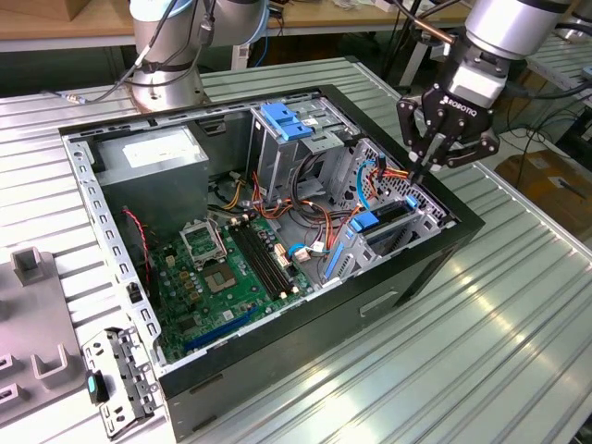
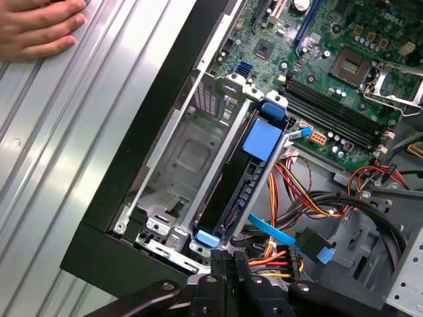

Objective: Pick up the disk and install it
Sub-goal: 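Insert the first disk wire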

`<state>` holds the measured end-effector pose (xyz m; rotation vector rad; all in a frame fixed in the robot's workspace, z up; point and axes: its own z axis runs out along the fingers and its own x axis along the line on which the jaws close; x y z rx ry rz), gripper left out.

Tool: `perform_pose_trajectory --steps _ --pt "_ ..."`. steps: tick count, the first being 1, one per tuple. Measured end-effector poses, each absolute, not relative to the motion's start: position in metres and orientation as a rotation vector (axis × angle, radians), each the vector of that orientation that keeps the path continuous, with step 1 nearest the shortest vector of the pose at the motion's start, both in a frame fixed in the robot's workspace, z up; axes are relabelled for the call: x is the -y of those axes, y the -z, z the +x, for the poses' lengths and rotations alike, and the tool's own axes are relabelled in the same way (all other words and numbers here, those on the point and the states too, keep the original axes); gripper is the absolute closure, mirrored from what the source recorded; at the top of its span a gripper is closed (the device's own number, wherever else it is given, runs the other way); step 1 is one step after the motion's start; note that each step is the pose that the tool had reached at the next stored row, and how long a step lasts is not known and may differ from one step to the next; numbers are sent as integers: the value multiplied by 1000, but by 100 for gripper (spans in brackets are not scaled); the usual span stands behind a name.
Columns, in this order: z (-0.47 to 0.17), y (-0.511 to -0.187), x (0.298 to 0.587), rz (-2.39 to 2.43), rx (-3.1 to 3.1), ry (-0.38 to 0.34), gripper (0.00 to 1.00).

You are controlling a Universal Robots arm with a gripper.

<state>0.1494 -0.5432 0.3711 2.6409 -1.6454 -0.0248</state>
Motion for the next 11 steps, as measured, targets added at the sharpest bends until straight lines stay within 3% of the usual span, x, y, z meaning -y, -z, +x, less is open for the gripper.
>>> perform_pose_trajectory --steps 11 --pt "149 -370 543 2490 1868 29 83"
